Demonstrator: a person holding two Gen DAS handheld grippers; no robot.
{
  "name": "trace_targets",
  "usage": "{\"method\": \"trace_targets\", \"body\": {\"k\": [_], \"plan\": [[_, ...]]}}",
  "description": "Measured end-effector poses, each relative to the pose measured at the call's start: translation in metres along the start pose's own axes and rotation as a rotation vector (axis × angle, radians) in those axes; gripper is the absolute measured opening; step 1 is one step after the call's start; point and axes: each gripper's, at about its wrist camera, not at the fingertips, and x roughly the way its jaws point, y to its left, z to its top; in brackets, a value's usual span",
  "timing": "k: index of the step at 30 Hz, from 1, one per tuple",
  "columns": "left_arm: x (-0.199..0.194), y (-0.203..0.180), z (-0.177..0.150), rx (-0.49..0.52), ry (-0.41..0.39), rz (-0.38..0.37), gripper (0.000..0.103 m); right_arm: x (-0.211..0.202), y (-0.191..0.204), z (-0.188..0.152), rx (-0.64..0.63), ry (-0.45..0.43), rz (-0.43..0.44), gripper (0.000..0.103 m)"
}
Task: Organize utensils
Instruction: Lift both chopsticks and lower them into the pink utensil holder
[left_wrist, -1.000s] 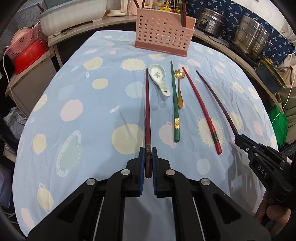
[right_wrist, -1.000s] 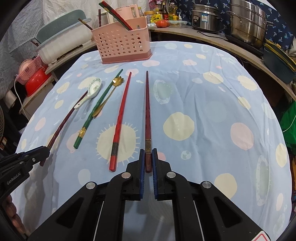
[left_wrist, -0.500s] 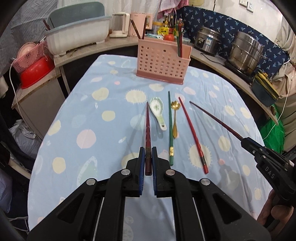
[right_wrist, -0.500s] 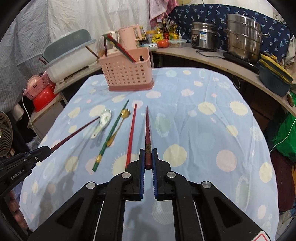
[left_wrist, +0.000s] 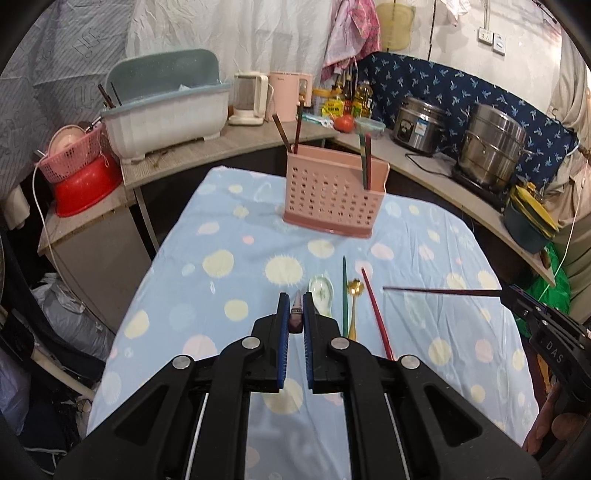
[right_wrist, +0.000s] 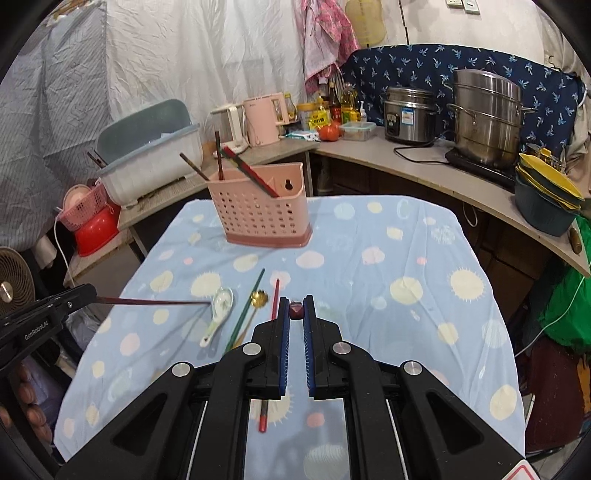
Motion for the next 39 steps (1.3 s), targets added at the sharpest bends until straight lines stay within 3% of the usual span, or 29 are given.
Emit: {"method": "trace_targets", "body": {"k": [18,33,39], "plan": [[-0.007,-0.002,0.089,0.02,-0.103,0.017,0.007,-0.012,0.003,0.079,-0.005,-0.116,0.039,0.007],[-0.004,-0.017,0.172,0.034,-0.203,0.011,0.007,0.0,0.021,0.142,-0.047,-0.194,0.049,0.007],[0.0,-0.023,0.211,0.031,-0.242,0.001,0.007,0.011,0.021,0.182,-0.047,-0.235,0.042,0.007]]}}
